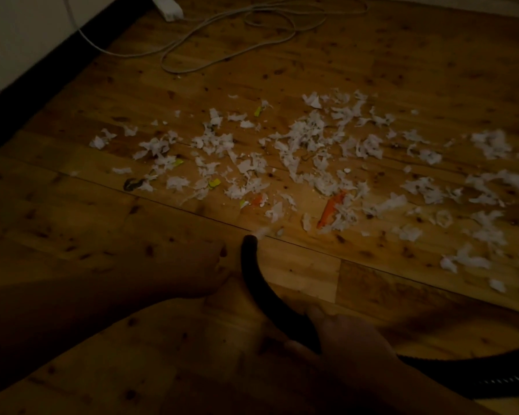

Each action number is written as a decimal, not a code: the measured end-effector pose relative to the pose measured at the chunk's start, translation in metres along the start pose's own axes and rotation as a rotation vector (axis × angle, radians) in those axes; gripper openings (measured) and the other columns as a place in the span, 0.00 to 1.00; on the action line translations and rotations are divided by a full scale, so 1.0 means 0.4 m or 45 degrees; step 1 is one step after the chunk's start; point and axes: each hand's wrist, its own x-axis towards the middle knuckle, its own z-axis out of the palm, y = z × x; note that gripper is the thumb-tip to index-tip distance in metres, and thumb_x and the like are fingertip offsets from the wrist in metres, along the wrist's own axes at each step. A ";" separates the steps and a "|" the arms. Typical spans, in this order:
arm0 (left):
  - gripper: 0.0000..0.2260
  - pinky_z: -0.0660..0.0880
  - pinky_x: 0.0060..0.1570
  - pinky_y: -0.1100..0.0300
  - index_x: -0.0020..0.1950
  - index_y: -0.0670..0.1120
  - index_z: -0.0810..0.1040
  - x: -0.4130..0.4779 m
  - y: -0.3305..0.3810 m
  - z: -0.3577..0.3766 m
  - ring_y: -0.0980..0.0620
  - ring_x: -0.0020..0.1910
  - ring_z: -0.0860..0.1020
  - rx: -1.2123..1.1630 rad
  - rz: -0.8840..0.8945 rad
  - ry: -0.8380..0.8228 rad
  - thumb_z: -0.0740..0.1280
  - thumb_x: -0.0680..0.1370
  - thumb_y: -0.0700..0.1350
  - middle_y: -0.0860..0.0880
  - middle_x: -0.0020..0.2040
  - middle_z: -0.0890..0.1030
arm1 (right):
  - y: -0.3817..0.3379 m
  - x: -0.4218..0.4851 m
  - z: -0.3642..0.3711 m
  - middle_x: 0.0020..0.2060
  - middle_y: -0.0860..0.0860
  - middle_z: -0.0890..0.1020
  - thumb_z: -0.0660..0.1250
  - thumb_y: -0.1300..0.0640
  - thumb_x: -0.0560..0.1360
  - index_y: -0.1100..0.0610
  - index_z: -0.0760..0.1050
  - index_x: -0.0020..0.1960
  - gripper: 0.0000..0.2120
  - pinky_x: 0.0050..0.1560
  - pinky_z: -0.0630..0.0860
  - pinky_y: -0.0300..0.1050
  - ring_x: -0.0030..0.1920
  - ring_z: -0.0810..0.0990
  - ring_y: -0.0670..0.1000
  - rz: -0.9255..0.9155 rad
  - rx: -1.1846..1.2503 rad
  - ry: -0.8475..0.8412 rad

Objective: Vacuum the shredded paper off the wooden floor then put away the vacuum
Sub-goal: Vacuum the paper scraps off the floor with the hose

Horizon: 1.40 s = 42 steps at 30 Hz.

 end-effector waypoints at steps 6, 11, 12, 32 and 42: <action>0.21 0.78 0.51 0.52 0.66 0.54 0.66 0.015 0.008 0.017 0.54 0.52 0.77 0.036 0.029 -0.040 0.58 0.78 0.63 0.55 0.60 0.76 | 0.036 -0.016 0.029 0.56 0.52 0.79 0.53 0.31 0.77 0.52 0.60 0.68 0.29 0.47 0.74 0.44 0.53 0.80 0.54 0.014 -0.068 -0.017; 0.21 0.75 0.52 0.57 0.69 0.50 0.65 0.019 0.029 0.008 0.53 0.53 0.75 -0.071 0.038 -0.079 0.62 0.79 0.58 0.52 0.65 0.73 | 0.060 -0.031 0.045 0.56 0.51 0.79 0.53 0.31 0.77 0.51 0.59 0.69 0.30 0.51 0.77 0.46 0.53 0.80 0.52 0.015 -0.024 -0.006; 0.21 0.75 0.50 0.58 0.69 0.50 0.65 0.018 0.033 0.005 0.54 0.52 0.75 -0.079 0.046 -0.074 0.62 0.79 0.58 0.51 0.65 0.73 | 0.065 -0.035 0.046 0.57 0.50 0.79 0.53 0.31 0.77 0.50 0.59 0.70 0.31 0.51 0.77 0.45 0.53 0.80 0.52 0.017 -0.018 0.003; 0.19 0.75 0.55 0.57 0.68 0.48 0.68 0.040 0.139 -0.001 0.53 0.57 0.74 -0.220 0.143 -0.043 0.62 0.80 0.54 0.50 0.63 0.73 | 0.169 -0.141 -0.018 0.38 0.37 0.70 0.58 0.31 0.75 0.40 0.55 0.76 0.32 0.34 0.66 0.31 0.34 0.70 0.38 0.145 0.329 0.198; 0.20 0.75 0.57 0.56 0.68 0.50 0.67 0.055 0.217 -0.002 0.53 0.57 0.75 -0.197 0.246 -0.074 0.62 0.79 0.57 0.51 0.63 0.74 | 0.208 -0.194 -0.020 0.56 0.46 0.78 0.57 0.32 0.76 0.46 0.60 0.73 0.31 0.34 0.64 0.32 0.36 0.69 0.40 0.229 0.242 0.025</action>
